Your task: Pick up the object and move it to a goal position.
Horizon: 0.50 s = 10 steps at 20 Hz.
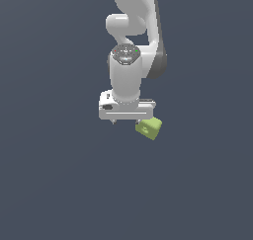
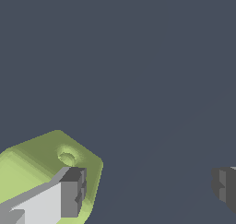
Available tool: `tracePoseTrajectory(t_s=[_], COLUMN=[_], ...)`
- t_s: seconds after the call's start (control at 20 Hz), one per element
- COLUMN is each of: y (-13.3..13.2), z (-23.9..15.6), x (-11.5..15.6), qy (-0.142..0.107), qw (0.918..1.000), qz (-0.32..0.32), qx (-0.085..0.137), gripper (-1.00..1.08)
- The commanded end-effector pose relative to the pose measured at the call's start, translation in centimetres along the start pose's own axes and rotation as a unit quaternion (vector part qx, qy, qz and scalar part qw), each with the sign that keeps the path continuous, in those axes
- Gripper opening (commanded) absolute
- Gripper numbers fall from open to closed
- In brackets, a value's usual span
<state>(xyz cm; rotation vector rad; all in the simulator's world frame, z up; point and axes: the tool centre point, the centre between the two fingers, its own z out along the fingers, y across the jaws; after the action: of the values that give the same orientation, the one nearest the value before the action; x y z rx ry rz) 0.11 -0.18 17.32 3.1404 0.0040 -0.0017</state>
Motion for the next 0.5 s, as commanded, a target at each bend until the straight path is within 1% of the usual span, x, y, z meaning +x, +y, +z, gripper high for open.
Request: tracePoseTrajectory(t_s=[0.0,0.15,0.45], y=[0.0,0.4,2.7], z=[0.0,0.2,1.1], x=[0.0,-0.1,-0.7], qy=[0.0,-0.002,-0.015], qw=[1.0,1.0,0.9999], qz=[0.0,0.0,0.003], qx=[0.0,-0.001,-0.005], gripper=[1.0,1.0,1.0])
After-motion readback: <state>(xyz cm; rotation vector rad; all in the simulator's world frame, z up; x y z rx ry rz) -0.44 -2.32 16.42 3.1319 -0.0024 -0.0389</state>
